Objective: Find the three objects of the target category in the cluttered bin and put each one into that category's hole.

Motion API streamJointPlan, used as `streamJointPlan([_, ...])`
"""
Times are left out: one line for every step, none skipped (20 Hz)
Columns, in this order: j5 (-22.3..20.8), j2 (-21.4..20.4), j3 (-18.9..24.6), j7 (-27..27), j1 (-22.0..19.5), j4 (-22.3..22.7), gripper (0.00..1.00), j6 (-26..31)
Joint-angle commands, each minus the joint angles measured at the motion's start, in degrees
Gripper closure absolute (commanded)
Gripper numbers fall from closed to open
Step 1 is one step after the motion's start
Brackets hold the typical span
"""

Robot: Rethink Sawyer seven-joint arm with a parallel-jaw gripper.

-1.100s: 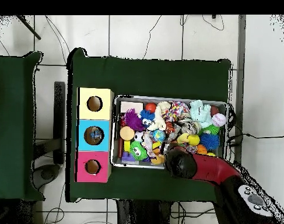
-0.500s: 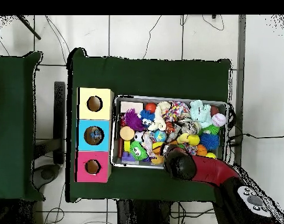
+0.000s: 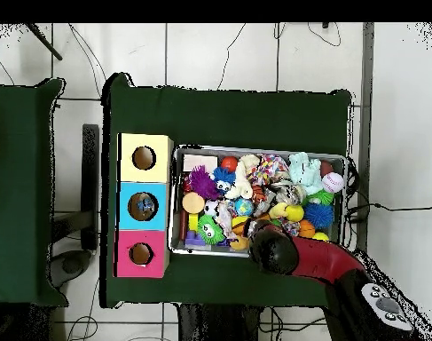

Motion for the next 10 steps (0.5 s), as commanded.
streamJointPlan([-1.4,2.6,0.8,5.8,-1.0,1.6,0.0,-3.8])
streamJointPlan([-1.5,2.6,0.7,5.9,-0.8,1.6,0.0,-3.9])
streamJointPlan([-1.5,2.7,0.6,6.0,-0.8,1.5,0.0,-4.0])
streamJointPlan([-1.5,2.6,0.5,6.0,-0.6,1.5,0.0,-4.1])
streamJointPlan([-1.5,2.6,0.4,6.0,-0.5,1.4,0.0,-4.1])
streamJointPlan([-1.5,2.6,0.3,6.1,-0.4,1.4,0.0,-4.0])
streamJointPlan([-1.5,2.5,0.1,6.1,-0.2,1.3,0.0,-3.9])
streamJointPlan([-1.4,2.5,0.1,6.0,-0.2,1.2,0.0,-3.5])
streamJointPlan([-1.4,2.6,0.1,5.9,-0.3,1.1,0.0,-3.4])
streamJointPlan([-1.4,2.6,0.1,5.7,-0.3,1.0,0.0,-3.1])
